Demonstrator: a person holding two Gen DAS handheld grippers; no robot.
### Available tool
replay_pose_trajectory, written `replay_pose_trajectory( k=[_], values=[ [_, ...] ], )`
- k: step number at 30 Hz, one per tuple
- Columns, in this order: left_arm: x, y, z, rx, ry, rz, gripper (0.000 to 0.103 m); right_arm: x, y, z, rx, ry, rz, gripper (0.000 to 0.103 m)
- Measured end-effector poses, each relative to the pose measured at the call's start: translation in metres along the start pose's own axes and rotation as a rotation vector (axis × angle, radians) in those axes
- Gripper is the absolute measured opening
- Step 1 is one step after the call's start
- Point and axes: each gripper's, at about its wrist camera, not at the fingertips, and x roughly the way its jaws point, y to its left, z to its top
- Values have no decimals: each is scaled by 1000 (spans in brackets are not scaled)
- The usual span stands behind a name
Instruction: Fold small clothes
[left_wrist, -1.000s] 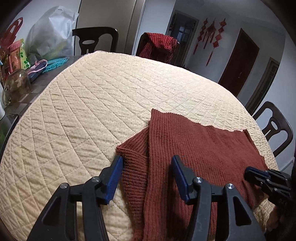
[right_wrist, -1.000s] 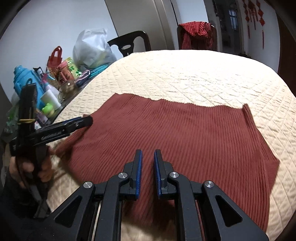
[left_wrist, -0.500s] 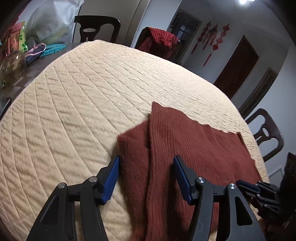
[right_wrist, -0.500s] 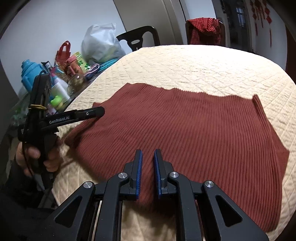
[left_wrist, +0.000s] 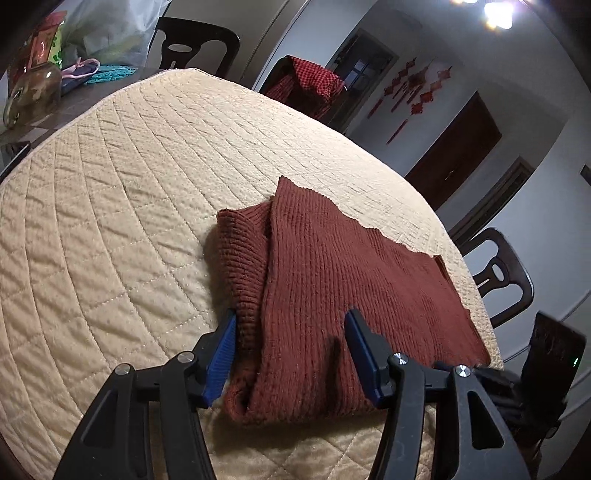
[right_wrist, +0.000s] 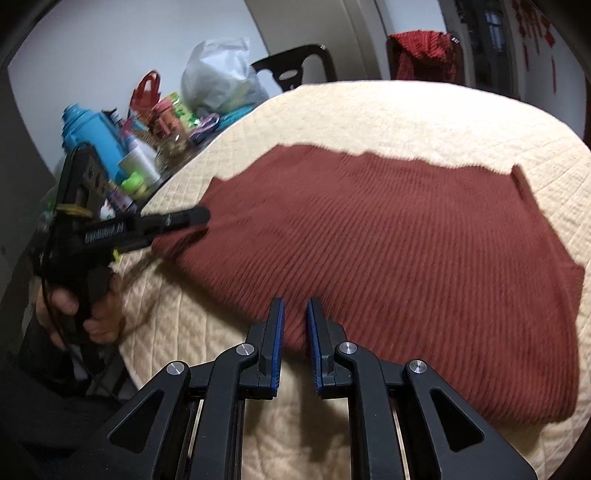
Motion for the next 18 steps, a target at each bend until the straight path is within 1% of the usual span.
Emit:
replay_pose_trajectory(
  k=[1, 2, 3, 4, 5, 7, 9, 12, 15, 18],
  values=[
    [1, 0, 0, -6, -1, -7, 59, -1, 1, -3, -6, -4, 3, 13],
    [1, 0, 1, -7, -1, -9, 57, -2, 0, -4, -4, -6, 7, 13],
    [3, -1, 1, -4, -1, -1, 46, -4, -1, -4, 0, -11, 11, 13],
    [3, -2, 1, 3, -3, 18, 31, -7, -2, -4, 6, -22, 9, 13],
    [5, -3, 2, 9, -5, 28, 24, -10, -4, -4, 11, -31, 5, 13],
    [3, -4, 3, 5, -12, 19, 18, -15, -8, -5, 24, -46, -7, 13],
    [-3, -11, 8, 14, -36, 4, 17, -21, -15, -5, 44, -63, -27, 13],
    [-18, -33, 19, 53, -84, -50, 16, -33, -27, -6, 82, -99, -53, 13],
    [-28, -68, 31, 128, -121, -98, 16, -46, -42, -7, 126, -134, -76, 13],
    [-23, -106, 40, 208, -119, -169, 16, -58, -55, -10, 169, -159, -107, 13]
  ],
)
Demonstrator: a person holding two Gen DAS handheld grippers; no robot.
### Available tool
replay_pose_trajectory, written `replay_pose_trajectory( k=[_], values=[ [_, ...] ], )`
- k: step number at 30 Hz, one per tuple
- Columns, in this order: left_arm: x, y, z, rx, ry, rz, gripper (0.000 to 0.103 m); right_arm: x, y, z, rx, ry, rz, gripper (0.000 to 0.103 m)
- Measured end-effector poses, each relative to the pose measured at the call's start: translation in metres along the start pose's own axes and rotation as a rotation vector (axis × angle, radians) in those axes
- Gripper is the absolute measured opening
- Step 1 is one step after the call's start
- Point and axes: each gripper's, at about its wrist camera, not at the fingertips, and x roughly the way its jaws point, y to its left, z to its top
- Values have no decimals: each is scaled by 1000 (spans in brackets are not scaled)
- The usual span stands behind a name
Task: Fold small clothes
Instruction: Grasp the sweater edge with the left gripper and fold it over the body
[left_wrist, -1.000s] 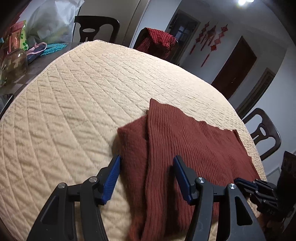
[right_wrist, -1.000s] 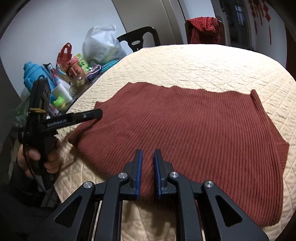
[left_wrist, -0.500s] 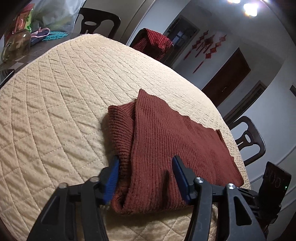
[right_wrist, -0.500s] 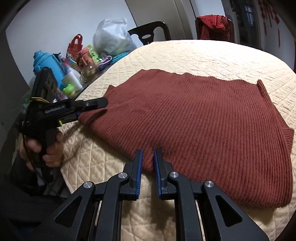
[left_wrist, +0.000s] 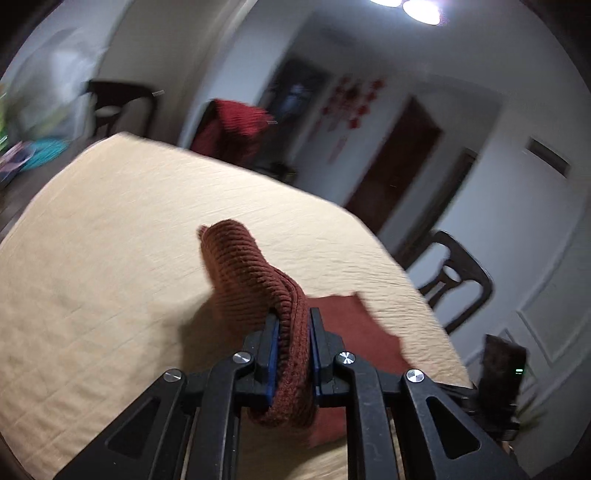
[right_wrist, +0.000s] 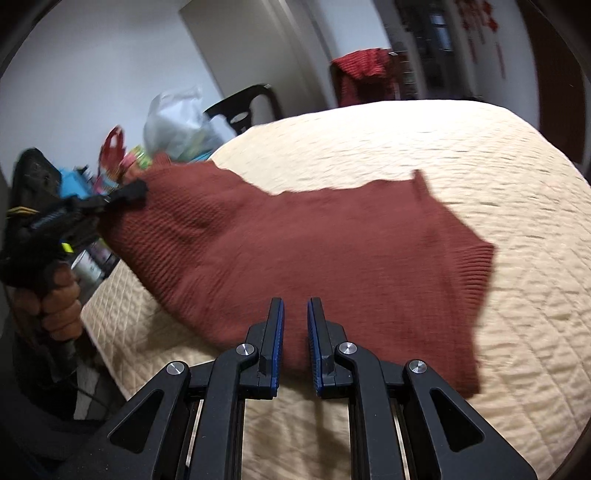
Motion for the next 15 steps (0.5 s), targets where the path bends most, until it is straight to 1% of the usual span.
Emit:
replay_pose_trajectory(
  k=[3, 5, 9, 10, 12, 14, 15],
  values=[
    [25, -30, 5, 50, 38, -77, 16, -11, -13, -1, 37, -25, -26, 13],
    [47, -48, 3, 76, 79, -120, 16, -19, -21, -2, 66, -40, -44, 13],
    [99, -67, -16, 95, 208, -185, 16, -28, -37, -6, 124, -52, -62, 13],
    [113, -68, -24, 90, 248, -193, 17, -29, -40, -7, 135, -53, -66, 13],
    [127, -71, -35, 97, 296, -200, 18, -32, -47, -8, 165, -59, -74, 13],
    [121, -76, -37, 112, 286, -207, 25, -36, -51, -8, 191, -75, -68, 13],
    [115, -78, -34, 109, 272, -230, 31, -39, -53, -8, 204, -89, -53, 16]
  ],
)
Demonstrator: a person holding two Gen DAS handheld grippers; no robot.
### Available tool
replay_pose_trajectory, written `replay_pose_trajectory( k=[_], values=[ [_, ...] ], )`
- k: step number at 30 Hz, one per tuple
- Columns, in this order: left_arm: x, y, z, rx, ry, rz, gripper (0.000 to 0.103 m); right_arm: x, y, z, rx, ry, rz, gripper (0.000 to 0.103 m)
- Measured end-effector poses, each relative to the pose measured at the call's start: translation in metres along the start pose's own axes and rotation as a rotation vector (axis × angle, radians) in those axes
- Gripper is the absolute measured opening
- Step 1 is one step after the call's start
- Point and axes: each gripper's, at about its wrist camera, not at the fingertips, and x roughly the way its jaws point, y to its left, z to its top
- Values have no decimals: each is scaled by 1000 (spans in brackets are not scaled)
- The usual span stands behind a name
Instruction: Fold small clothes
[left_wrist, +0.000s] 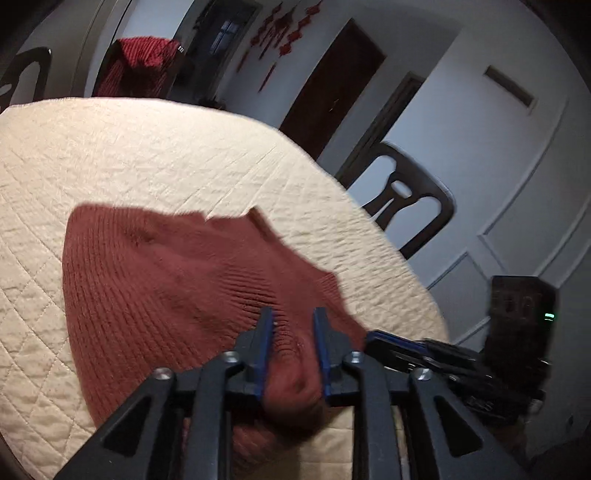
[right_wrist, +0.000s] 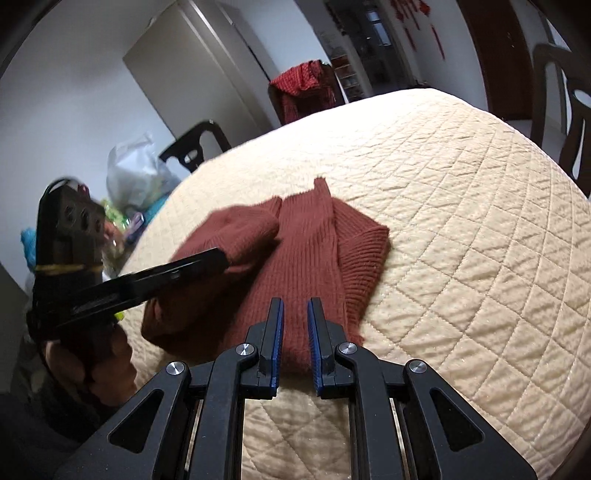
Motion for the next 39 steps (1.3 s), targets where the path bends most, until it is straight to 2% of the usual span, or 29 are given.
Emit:
replay_pose_trajectory(
  k=[1, 3, 7, 9, 12, 15, 18, 22, 27, 29, 31, 32, 34, 37, 39],
  values=[
    [-11, -3, 2, 5, -23, -28, 32, -3, -2, 0, 13, -9, 16, 18],
    [-38, -7, 5, 35, -90, -22, 37, -5, -5, 4, 51, -23, 68, 31],
    [-76, 16, 5, 17, -175, 93, 39, 3, 0, 12, 105, -20, 195, 33],
    [-79, 33, 0, -12, -169, 170, 39, 14, 0, 13, 147, 13, 248, 43],
    [-70, 46, -13, -50, -126, 198, 39, 28, -2, 18, 210, 55, 306, 45],
    [-57, 45, -25, -24, -91, 225, 39, 37, 4, 26, 216, 82, 311, 45],
    [-57, 46, -31, -7, -99, 233, 39, 48, 9, 28, 195, 127, 280, 45],
    [-54, 48, -32, -9, -97, 227, 39, 74, 9, 19, 210, 254, 250, 45],
    [-52, 54, -36, -16, -88, 229, 39, 74, 14, 22, 194, 249, 246, 45],
    [-52, 53, -36, -13, -89, 227, 39, 79, 16, 24, 188, 258, 246, 41],
    [-51, 53, -35, -11, -87, 226, 39, 87, 16, 27, 187, 272, 258, 28],
    [-51, 53, -34, -10, -86, 227, 39, 90, 15, 27, 195, 277, 268, 16],
    [-51, 52, -33, -6, -84, 232, 39, 89, 14, 28, 190, 265, 281, 14],
    [-56, 47, -26, 11, -100, 233, 39, 67, 8, 33, 170, 194, 314, 13],
    [-59, 40, -21, 31, -117, 231, 39, 49, 0, 37, 163, 147, 301, 13]
  ],
)
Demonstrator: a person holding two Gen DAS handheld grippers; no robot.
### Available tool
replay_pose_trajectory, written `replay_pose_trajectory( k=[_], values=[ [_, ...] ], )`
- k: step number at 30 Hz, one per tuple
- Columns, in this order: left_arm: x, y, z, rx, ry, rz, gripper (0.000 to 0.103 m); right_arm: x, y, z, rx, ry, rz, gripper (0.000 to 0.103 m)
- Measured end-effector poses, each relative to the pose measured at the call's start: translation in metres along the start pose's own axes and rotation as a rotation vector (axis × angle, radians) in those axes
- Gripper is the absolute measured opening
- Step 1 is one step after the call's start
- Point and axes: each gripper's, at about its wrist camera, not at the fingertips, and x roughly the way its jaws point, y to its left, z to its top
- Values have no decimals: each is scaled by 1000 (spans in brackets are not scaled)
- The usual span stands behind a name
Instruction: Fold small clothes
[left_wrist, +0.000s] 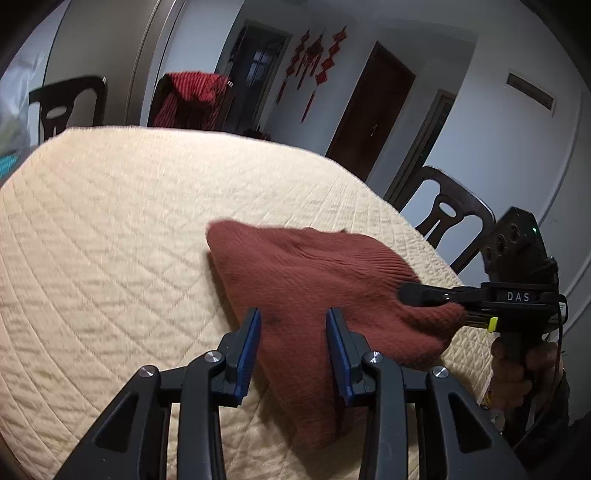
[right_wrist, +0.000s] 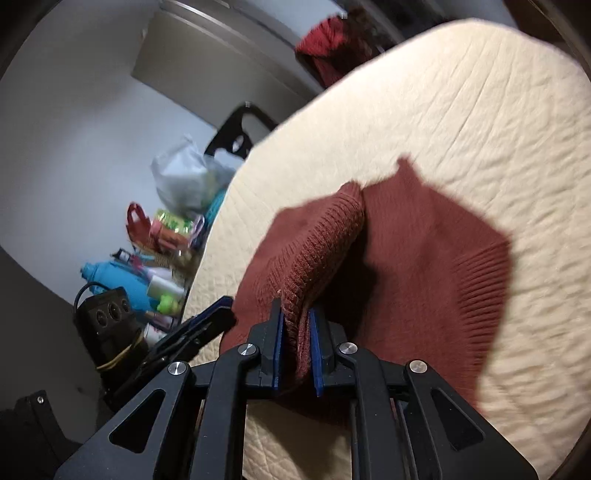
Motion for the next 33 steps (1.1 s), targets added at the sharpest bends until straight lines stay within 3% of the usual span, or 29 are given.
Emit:
replay_pose_trajectory(
  k=[5, 9, 11, 17, 20, 23, 26, 28, 29, 30, 33],
  values=[
    [6, -15, 7, 39, -4, -28, 39, -35, -25, -7, 22, -66, -58, 13],
    [25, -23, -4, 60, 59, -54, 39, -26, -49, -19, 72, -27, -101, 13],
    [28, -25, -8, 71, 65, -40, 39, -28, -53, -21, 84, -42, -78, 13],
    [20, -22, -9, 64, 67, -32, 39, -33, -38, -20, -12, -22, -144, 16],
    [10, -26, -1, 82, 30, -21, 39, -53, -21, -16, -75, -88, -208, 17],
    [11, -32, 6, 97, 15, -21, 39, -66, 3, -19, -156, -124, -171, 17],
    [19, -39, 3, 107, 40, -35, 39, -52, 19, -33, -228, -78, -151, 17],
    [27, -44, -3, 120, 62, -35, 39, -35, 9, -42, -223, -27, -192, 17],
    [29, -45, -6, 131, 64, -25, 39, -31, 0, -44, -204, -13, -220, 11],
    [31, -47, -9, 142, 68, -15, 39, -30, -9, -46, -185, -12, -239, 0],
    [30, -51, -13, 169, 67, 4, 39, -44, -25, -51, -139, -53, -232, 0]
  ],
)
